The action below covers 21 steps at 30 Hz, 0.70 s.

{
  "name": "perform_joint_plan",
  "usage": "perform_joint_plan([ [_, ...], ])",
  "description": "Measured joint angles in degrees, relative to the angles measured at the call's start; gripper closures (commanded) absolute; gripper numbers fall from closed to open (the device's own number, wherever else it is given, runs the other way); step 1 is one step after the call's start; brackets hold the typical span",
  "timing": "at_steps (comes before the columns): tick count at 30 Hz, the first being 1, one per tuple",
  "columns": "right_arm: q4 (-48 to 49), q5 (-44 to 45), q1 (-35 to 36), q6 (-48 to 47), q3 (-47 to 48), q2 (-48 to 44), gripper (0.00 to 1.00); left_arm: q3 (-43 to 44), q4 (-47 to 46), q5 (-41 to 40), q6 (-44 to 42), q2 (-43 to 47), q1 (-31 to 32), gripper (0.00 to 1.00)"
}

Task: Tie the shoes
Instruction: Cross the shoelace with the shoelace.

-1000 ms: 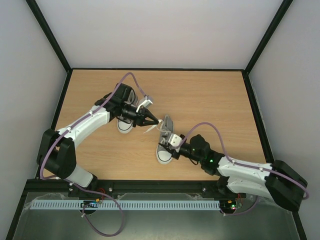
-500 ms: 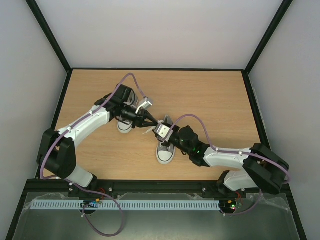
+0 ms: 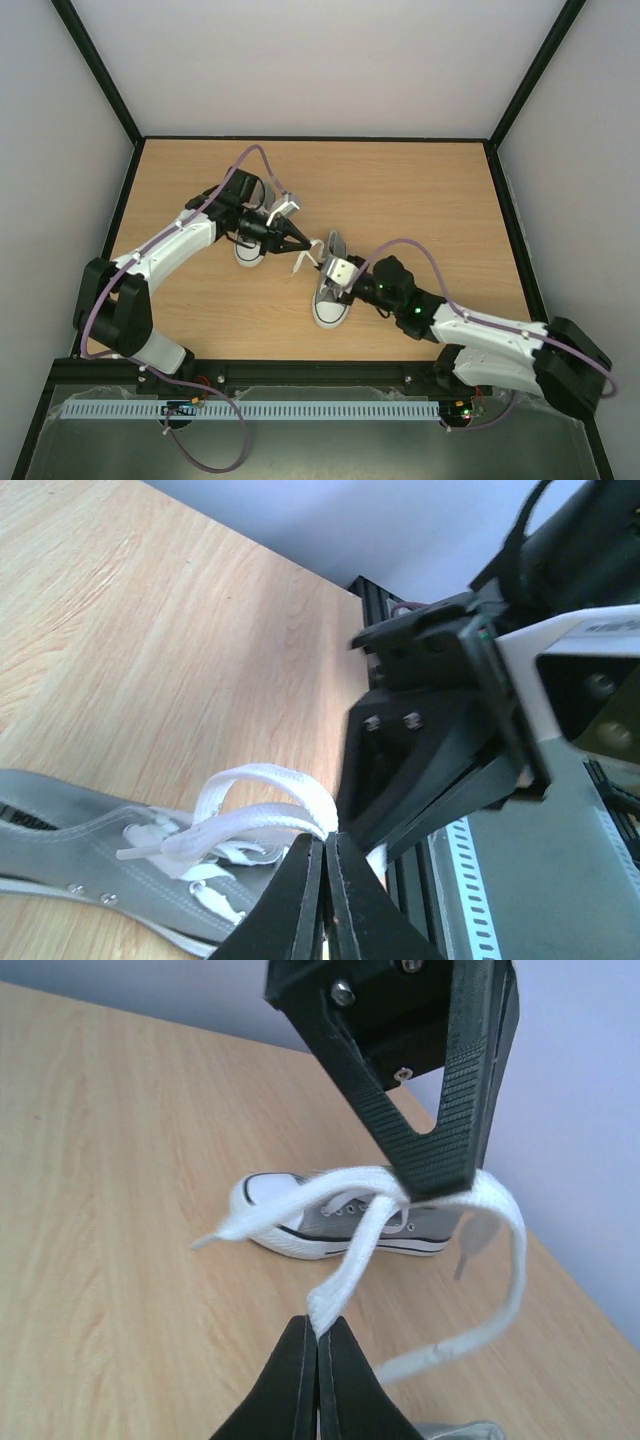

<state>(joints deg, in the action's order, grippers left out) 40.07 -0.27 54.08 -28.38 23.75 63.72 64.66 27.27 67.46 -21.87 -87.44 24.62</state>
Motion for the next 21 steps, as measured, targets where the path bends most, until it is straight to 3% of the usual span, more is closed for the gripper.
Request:
perform_joint_plan([
  [5,-12.3,-3.0,-0.1,3.7,-0.8,-11.4,0.99,0.0,1.2,-0.2,0.0,0.0,-1.0,0.97],
  [12,-23.2,-0.7,-0.3,11.8,0.9,-16.2,0.99,-0.1,3.7,-2.1,-1.9,0.0,-1.4,0.97],
  [21,-33.4,2.5,-8.1,28.6,1.1,-27.8,0.99,-2.1,8.1,-9.7,-10.4,0.0,-8.3,0.98],
])
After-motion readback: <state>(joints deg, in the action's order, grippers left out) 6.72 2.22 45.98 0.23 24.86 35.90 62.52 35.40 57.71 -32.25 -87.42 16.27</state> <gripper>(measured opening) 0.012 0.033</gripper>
